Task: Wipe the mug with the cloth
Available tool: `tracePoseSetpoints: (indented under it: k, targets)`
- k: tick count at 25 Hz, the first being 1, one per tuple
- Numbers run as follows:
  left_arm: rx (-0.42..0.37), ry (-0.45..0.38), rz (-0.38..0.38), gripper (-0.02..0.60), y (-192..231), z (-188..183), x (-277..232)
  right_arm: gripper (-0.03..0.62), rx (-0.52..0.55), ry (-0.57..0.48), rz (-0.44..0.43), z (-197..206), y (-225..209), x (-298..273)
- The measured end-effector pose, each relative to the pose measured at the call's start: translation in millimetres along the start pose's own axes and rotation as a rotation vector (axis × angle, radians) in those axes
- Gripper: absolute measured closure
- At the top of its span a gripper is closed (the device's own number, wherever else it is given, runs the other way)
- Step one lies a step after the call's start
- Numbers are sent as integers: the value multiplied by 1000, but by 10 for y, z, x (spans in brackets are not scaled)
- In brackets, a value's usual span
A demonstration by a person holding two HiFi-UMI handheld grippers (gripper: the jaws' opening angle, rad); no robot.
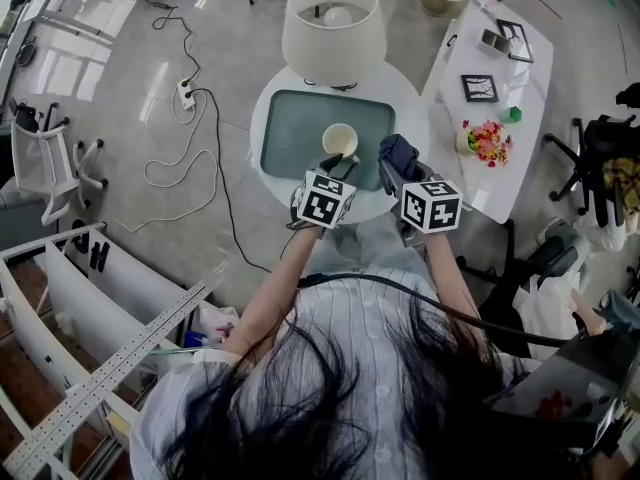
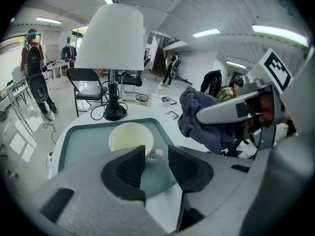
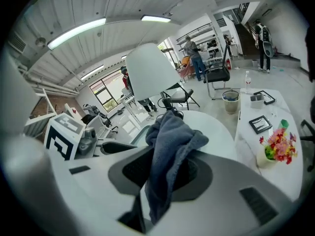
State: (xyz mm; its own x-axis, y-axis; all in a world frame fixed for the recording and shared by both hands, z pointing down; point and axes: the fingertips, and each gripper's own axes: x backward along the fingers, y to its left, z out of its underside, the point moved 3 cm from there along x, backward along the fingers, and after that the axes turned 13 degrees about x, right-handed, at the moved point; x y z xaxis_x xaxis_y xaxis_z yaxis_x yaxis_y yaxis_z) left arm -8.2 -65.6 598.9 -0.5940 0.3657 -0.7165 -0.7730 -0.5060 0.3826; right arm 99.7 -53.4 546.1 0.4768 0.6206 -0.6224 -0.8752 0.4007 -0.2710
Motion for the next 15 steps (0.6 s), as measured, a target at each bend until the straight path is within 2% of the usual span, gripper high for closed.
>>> tracePoseSetpoints:
  k: [7,15]
  targets:
    - [21,31,-15,448,53,-51,-57,500,36,30,-64,-2,34,-169]
    - [28,67,-42,449,22,-162,-252,500,52,57,-98,-46,-73,-267]
